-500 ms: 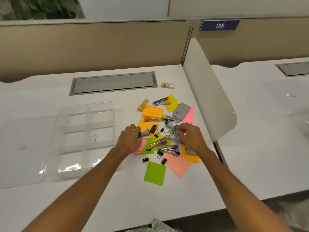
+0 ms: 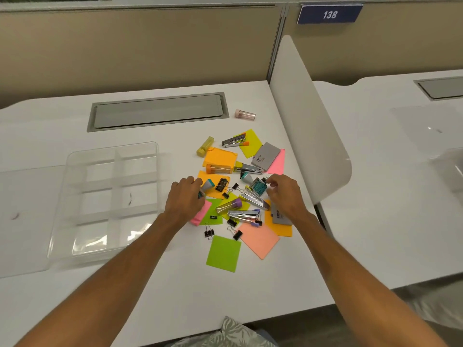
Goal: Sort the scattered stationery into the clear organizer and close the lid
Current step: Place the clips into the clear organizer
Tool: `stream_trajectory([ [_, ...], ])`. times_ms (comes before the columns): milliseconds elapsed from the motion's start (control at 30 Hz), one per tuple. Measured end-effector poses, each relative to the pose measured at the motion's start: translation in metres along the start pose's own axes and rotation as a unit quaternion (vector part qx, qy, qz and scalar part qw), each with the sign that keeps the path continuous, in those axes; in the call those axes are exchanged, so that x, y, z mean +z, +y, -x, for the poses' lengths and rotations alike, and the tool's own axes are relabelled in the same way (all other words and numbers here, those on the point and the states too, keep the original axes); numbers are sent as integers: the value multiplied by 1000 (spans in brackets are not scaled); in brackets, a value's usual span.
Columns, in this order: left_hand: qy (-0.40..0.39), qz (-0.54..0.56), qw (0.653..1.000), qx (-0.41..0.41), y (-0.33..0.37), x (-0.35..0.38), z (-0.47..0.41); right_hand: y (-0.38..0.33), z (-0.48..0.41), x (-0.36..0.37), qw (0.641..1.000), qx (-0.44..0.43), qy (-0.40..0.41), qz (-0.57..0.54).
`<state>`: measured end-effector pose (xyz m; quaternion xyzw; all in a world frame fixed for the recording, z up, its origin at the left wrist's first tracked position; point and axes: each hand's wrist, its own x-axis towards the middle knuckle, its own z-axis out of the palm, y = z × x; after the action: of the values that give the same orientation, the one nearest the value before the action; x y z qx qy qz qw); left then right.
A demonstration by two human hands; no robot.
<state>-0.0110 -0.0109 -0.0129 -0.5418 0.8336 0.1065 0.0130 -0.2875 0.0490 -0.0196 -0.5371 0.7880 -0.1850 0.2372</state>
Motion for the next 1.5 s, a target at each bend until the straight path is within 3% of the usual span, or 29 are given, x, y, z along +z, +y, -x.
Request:
stream_trajectory([
  [433,85,112,989,-51,21,-20,14,-30,-30,11,992,-47,-61,97],
  [933,145,197,966,-88,22,-42,36,-38,-43,19,996,-4,-91,-7],
  [1200,181,236,944,-143,-26,-61,55,-63,-40,8,998,-59,-33,-10],
  [1300,193,258,927,-195,-57,-67,63,-101,-32,14,994,-86,-23,-60],
  [1500,203,274,910,-236,-130,-84,75,-194,-15,48,972,-94,-78,-200],
])
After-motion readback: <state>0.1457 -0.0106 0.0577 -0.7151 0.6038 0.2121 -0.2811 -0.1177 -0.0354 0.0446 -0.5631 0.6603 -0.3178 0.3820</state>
